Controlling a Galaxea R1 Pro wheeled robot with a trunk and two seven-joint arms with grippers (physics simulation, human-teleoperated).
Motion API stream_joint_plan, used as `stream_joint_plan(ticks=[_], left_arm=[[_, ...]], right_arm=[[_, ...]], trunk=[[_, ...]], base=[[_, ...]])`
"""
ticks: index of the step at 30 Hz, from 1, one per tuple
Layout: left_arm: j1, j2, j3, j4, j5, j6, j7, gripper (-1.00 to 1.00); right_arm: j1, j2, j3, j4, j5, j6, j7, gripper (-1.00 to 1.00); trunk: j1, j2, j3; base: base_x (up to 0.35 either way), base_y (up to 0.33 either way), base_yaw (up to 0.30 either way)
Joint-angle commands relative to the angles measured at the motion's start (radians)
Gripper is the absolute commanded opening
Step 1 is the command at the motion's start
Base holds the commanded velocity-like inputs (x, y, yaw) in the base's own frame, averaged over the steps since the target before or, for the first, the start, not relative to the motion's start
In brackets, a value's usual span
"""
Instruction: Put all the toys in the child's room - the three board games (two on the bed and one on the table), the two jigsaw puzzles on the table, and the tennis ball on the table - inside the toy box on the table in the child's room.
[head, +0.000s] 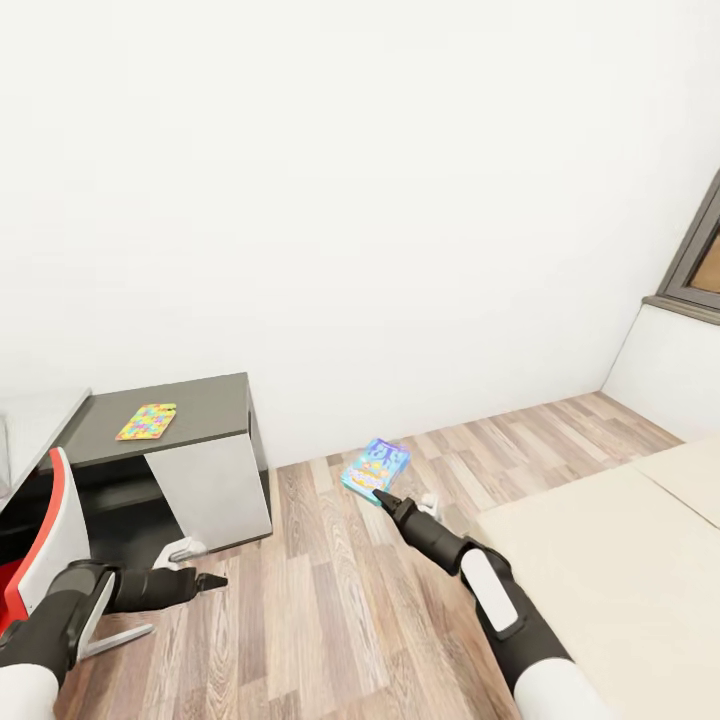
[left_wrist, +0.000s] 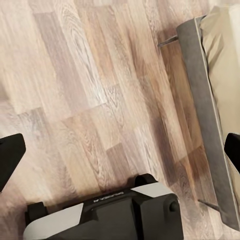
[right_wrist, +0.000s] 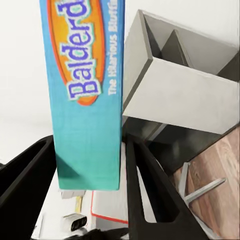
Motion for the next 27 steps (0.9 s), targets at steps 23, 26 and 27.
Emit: stream_joint_plan(ticks=[23, 26, 27], left_arm=[[-0.526, 0.110, 0.008, 0.099, -0.005, 0.252, -0.022, 1.00], [-0.533, 0.128, 0.008, 0.101, -0.004, 0.253, -0.024, 1.00], [-0.534, 0.136, 0.009, 0.102, -0.004, 0.253, -0.024, 1.00]], right_arm=[[-0.490, 0.064, -0.009, -0.002, -0.119, 0.322, -0.307, -1.00], [-0.495, 0.064, -0.009, -0.003, -0.134, 0.323, -0.310, -1.00], [-0.496, 0.064, -0.009, -0.004, -0.136, 0.324, -0.310, -1.00]], trunk=[[0.001, -0.002, -0.002], [0.001, -0.002, -0.002], [0.001, -0.002, -0.002]], base=[[0.000, 0.000, 0.000], [0.000, 0.000, 0.000], [0.000, 0.000, 0.000]])
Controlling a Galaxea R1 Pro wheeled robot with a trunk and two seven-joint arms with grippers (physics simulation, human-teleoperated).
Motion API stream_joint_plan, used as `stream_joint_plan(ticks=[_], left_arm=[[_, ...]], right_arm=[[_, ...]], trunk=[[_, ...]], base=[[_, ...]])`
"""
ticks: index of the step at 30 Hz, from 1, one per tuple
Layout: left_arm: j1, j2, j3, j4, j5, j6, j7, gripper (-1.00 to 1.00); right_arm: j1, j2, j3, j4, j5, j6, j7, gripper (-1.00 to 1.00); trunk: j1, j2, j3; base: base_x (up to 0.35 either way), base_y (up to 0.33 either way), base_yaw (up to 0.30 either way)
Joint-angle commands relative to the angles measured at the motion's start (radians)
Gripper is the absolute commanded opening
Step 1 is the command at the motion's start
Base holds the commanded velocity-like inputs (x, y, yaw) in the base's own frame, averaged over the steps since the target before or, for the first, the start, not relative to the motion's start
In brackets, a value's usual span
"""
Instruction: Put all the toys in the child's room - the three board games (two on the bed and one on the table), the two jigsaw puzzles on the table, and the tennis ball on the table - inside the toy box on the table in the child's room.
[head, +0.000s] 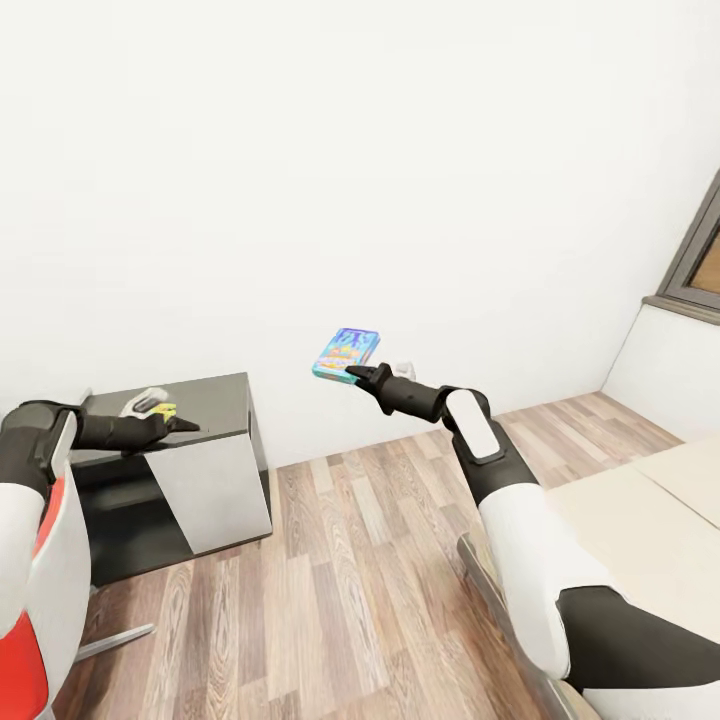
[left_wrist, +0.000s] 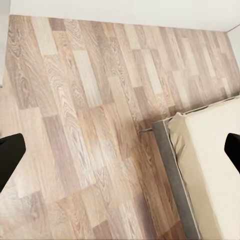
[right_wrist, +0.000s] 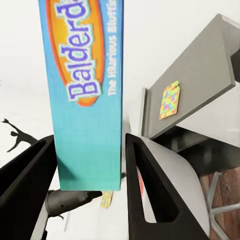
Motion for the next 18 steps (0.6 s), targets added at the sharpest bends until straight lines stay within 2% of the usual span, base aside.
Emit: stream_joint_plan(ticks=[1, 6, 18], left_arm=[[-0.003, 0.007, 0.004, 0.000, -0.009, 0.006, -0.010, 1.00], [-0.005, 0.021, 0.005, 0.000, -0.009, 0.006, -0.010, 1.00], [-0.006, 0.023, 0.003, -0.001, -0.007, 0.006, -0.011, 1.00]], right_arm=[[-0.002, 0.000, -0.001, 0.000, 0.004, 0.003, 0.005, -1.00], [-0.003, 0.000, -0.002, 0.000, 0.001, 0.003, 0.000, -1.00], [-0.003, 0.000, -0.002, 0.000, 0.000, 0.000, -0.023, -1.00]], trunk=[[0.001, -0.002, -0.002], [0.001, -0.002, -0.001], [0.001, -0.002, 0.003]], base=[[0.000, 0.000, 0.000], [0.000, -0.001, 0.110], [0.000, -0.074, 0.268]])
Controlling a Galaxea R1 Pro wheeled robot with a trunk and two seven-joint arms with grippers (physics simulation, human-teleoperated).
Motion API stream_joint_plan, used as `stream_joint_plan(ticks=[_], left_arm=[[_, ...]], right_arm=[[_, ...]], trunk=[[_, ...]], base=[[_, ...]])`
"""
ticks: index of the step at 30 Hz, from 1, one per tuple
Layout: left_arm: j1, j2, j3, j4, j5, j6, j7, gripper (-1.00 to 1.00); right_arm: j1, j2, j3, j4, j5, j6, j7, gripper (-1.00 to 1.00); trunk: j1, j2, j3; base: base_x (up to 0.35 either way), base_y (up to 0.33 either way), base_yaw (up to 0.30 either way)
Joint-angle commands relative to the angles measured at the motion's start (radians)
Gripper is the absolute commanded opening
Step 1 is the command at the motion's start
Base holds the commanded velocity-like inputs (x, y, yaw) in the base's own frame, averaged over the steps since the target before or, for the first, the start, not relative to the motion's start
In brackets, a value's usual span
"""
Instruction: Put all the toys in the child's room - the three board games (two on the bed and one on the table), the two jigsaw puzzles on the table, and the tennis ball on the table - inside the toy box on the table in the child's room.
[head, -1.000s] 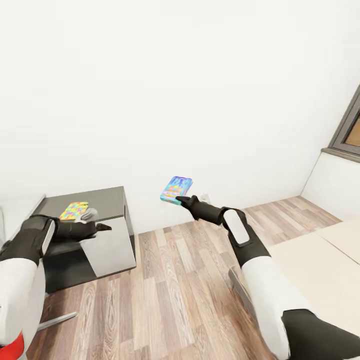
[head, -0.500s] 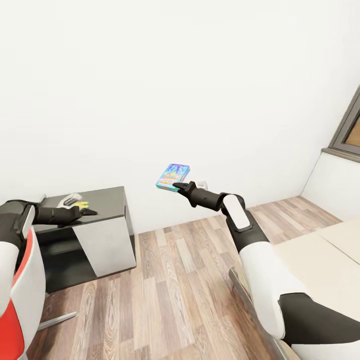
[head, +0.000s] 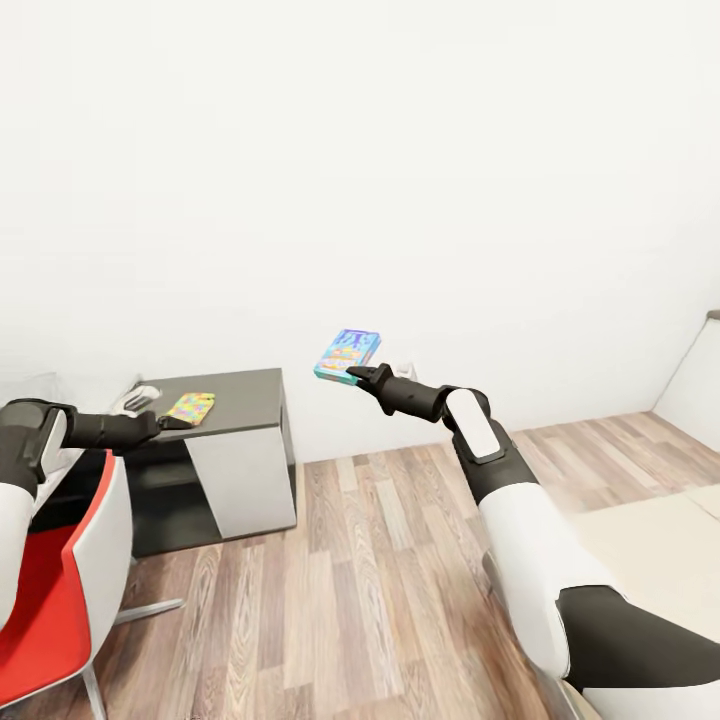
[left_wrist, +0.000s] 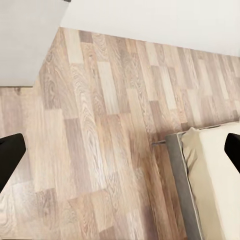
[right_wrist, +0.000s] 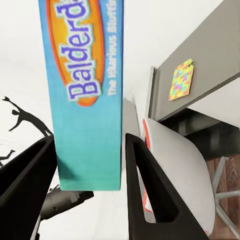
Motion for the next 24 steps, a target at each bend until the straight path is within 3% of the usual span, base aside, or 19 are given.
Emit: stream_joint_plan(ticks=[1, 13, 20, 24], left_arm=[[-0.001, -0.001, 0.004, -0.001, -0.011, 0.006, -0.009, 1.00], [-0.001, -0.001, 0.005, -0.039, -0.008, 0.006, -0.018, 1.00], [-0.001, 0.001, 0.004, -0.071, -0.010, 0.006, -0.126, 1.00], [-0.001, 0.002, 0.004, -0.080, -0.010, 0.006, -0.151, 1.00]], right_arm=[[-0.001, 0.000, -0.001, 0.000, 0.004, 0.003, 0.006, -1.00], [-0.002, 0.000, 0.001, 0.000, 0.005, 0.000, 0.005, -1.00], [-0.019, 0.000, 0.005, 0.000, 0.005, 0.004, 0.005, -1.00], [-0.021, 0.000, 0.006, 0.000, 0.006, 0.006, 0.004, -1.00]], trunk=[[0.001, -0.002, -0.002], [0.001, -0.002, 0.002], [0.001, -0.002, 0.003], [0.001, -0.002, 0.003]], base=[[0.000, -0.080, 0.281], [0.000, -0.073, 0.281], [0.000, -0.004, 0.281], [0.000, 0.000, 0.281]])
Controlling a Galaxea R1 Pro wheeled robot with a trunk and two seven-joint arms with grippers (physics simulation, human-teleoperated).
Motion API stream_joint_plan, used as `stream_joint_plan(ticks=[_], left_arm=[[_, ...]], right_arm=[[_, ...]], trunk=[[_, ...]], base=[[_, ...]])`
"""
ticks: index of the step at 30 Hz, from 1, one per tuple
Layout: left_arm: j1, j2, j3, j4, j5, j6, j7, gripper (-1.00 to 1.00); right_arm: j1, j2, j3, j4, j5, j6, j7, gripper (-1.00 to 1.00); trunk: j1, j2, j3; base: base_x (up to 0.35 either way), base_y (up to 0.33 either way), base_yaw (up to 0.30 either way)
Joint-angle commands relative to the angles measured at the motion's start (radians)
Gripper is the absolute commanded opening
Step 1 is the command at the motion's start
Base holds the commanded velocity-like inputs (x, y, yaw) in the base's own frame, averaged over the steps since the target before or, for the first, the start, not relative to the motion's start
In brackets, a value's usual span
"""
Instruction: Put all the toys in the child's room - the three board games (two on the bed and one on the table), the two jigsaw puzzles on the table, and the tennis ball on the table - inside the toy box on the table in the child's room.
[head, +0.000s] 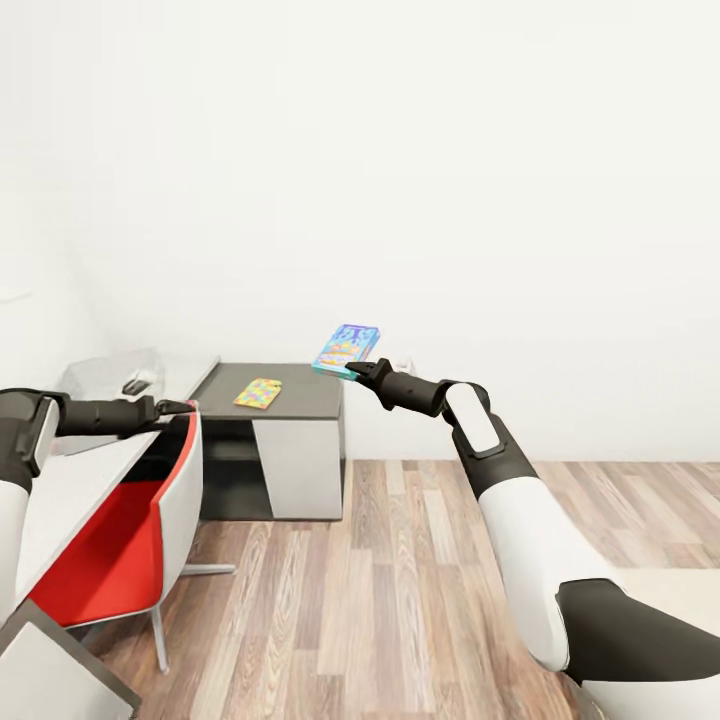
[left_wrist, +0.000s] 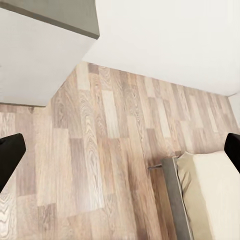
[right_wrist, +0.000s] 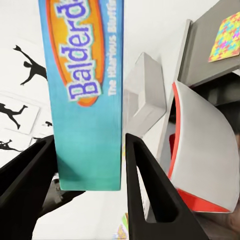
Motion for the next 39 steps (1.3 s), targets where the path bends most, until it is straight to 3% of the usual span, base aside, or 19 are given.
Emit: stream_joint_plan(ticks=[1, 17, 32, 39], left_arm=[[-0.001, 0.000, 0.004, -0.001, -0.011, 0.007, -0.012, 1.00], [-0.001, 0.005, 0.006, -0.004, -0.008, 0.007, -0.022, 1.00], [-0.001, 0.004, 0.005, -0.010, -0.008, 0.006, -0.029, 1.00], [-0.001, 0.004, 0.006, -0.010, -0.008, 0.006, -0.029, 1.00]], right_arm=[[-0.001, 0.000, -0.001, 0.000, 0.001, 0.004, 0.006, -1.00], [-0.003, 0.000, 0.001, -0.009, 0.007, 0.003, 0.006, -1.00], [-0.003, 0.000, 0.001, -0.014, 0.008, 0.002, 0.006, -1.00], [-0.003, 0.000, 0.002, -0.044, 0.009, -0.005, 0.006, -1.00]], trunk=[[0.001, -0.002, -0.002], [0.001, -0.002, -0.002], [0.001, -0.002, -0.002], [0.001, -0.002, -0.002]], base=[[0.000, 0.000, 0.281], [0.010, 0.000, 0.282], [0.149, -0.110, 0.281], [0.108, -0.077, 0.060]])
